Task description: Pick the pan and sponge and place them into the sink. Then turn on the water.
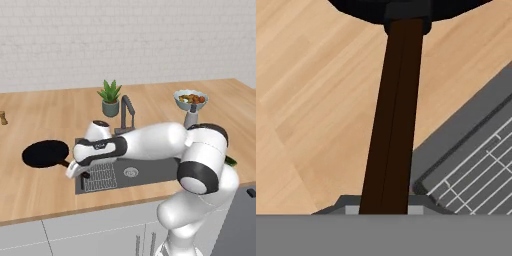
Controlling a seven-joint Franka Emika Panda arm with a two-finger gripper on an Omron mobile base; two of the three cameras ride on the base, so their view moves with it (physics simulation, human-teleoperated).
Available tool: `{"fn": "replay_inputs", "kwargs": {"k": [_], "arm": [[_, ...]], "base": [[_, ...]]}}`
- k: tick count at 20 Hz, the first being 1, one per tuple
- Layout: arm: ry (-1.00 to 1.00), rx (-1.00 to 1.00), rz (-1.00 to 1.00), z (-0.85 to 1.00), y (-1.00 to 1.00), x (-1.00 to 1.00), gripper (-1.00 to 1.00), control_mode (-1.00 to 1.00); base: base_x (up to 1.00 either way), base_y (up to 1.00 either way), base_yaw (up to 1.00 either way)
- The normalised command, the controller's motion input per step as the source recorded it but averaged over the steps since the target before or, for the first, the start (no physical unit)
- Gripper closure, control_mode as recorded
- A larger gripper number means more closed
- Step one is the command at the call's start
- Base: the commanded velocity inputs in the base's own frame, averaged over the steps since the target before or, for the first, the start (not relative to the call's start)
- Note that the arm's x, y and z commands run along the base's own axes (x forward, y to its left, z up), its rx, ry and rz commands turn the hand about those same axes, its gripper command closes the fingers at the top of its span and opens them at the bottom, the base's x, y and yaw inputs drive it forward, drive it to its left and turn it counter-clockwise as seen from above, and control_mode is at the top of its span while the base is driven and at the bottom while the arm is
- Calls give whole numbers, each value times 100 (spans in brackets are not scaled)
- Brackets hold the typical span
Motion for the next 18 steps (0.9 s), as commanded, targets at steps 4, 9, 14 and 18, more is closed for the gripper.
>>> {"fn": "replay_inputs", "kwargs": {"k": [4, 9, 14, 18], "arm": [[0, -2, 4, 0, -29, 0, 100, -100], [0, -3, 16, 13, -38, 0, 100, -100], [-1, -3, 25, 15, -46, 0, 100, -100], [0, -3, 10, 9, -67, 0, 100, -100]], "base": [[0, 0, 0], [0, 0, 0], [0, 0, 0], [0, 0, 0]]}}
